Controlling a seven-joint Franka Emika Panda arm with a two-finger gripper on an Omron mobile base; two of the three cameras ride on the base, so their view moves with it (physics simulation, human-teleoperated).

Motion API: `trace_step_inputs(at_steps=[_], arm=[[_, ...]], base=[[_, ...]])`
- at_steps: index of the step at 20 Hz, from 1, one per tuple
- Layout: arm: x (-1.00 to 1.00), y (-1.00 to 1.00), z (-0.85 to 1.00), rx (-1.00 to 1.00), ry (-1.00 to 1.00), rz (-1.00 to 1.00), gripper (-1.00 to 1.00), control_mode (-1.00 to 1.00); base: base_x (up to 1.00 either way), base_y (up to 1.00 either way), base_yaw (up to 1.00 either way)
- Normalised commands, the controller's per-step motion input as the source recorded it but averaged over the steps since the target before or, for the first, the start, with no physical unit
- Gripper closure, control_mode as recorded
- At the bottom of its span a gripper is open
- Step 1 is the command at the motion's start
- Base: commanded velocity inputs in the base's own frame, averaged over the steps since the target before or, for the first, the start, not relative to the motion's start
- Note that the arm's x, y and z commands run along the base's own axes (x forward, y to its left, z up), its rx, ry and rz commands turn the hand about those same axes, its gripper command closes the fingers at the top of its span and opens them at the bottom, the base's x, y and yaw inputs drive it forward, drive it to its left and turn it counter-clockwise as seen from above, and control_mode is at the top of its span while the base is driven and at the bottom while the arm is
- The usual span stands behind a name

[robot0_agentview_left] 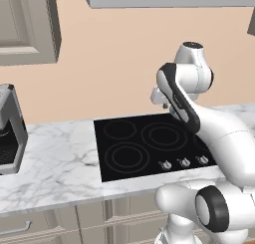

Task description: Pick up the butter stick and place it in the pan. Then turn on the burner for the pan.

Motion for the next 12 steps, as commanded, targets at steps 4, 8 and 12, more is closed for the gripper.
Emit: trace_step_inputs(at_steps=[4, 8, 12], arm=[[-0.02, -0.33, 0.0, 0.0, -0.01, 0.0, -1.0, -1.0], [-0.07, -0.64, -0.23, -0.02, -0.01, 0.0, -1.0, -1.0], [-0.1, -0.97, -0.23, 0.0, 0.09, -0.25, -1.0, -1.0]], base=[[0.0, 0.0, 0.0], [0.0, 0.0, 0.0], [0.0, 0.0, 0.0]])
